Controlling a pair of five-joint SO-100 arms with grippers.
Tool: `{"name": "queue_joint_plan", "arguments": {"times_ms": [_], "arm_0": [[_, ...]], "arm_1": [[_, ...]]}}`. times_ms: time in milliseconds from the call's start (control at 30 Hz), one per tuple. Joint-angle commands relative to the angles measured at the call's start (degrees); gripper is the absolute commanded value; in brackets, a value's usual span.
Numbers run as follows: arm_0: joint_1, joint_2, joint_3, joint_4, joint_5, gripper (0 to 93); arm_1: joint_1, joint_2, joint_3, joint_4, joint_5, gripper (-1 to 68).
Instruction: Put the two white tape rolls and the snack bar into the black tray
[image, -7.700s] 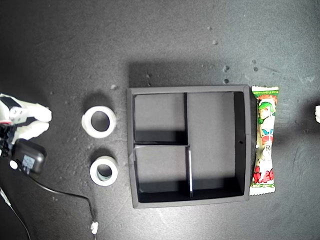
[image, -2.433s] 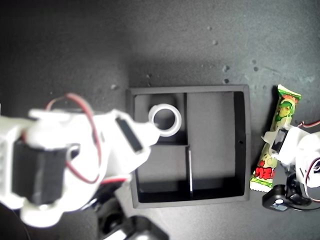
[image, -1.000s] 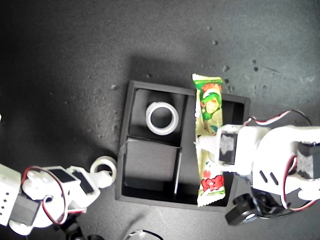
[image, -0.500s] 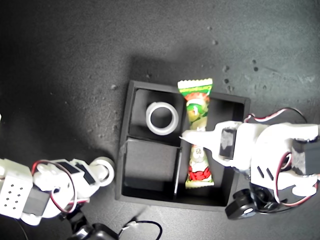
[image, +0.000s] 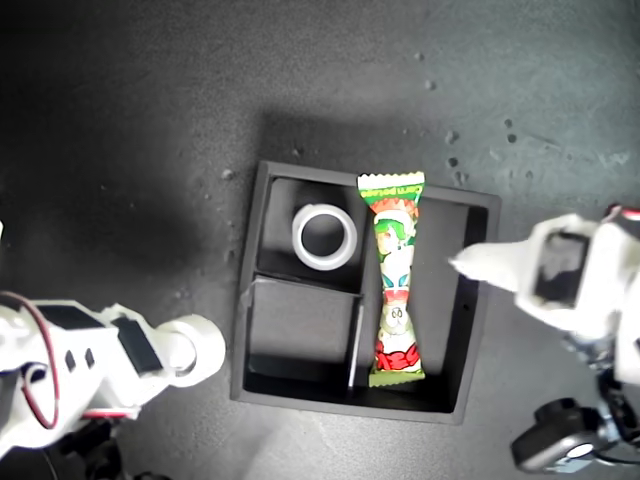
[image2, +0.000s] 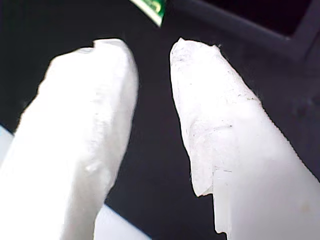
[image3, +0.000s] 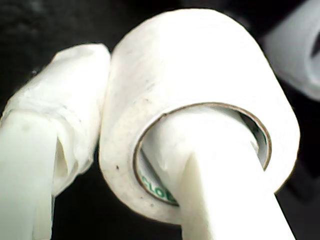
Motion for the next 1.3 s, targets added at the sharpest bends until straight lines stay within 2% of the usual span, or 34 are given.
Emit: {"name": "queue_joint_plan", "arguments": {"times_ms": [0, 333, 967, 1267], "arm_0": [[-0.44, -0.7, -9.14, 1.14, 2.9, 0.3], [1.14, -17.31, -24.7, 1.14, 5.71, 0.2], [1.58, -23.99, -29.27, 1.14, 5.19, 0.7], [1.67, -24.7, -31.64, 2.99, 5.63, 12.4]], "arm_1": [[0.88, 3.43, 0.97, 1.23, 8.96, -0.2], [6.06, 6.77, 10.72, 1.23, 27.77, -0.4], [5.45, 8.0, 8.44, 1.23, 29.53, -0.4], [5.36, 8.0, 10.28, 1.23, 29.18, -0.4]]}}
